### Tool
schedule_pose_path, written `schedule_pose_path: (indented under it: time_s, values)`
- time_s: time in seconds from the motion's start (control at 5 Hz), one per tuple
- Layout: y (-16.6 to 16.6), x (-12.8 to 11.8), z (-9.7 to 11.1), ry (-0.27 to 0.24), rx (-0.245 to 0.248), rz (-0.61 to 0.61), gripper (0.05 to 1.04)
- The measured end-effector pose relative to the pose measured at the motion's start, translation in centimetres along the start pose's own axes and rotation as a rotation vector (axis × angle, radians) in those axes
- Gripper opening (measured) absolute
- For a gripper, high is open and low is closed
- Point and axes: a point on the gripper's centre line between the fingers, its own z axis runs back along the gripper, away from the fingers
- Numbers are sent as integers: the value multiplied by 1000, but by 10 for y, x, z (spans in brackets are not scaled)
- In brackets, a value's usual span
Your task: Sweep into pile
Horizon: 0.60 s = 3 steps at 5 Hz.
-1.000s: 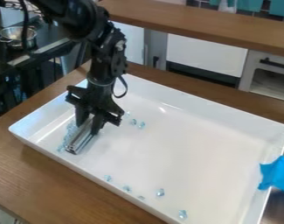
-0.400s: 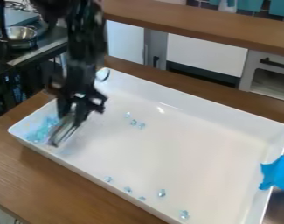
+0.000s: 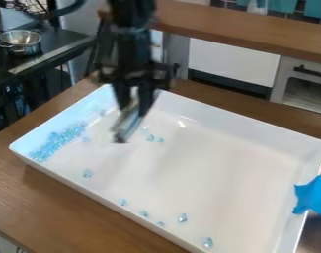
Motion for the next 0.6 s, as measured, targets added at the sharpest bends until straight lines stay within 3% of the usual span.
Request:
schedule_pose_path:
  time_s: [0.2, 0.6]
  values:
    - [-47, -5, -7, 69, 18, 7, 370]
    - [-116, -33, -32, 32, -6, -26, 370]
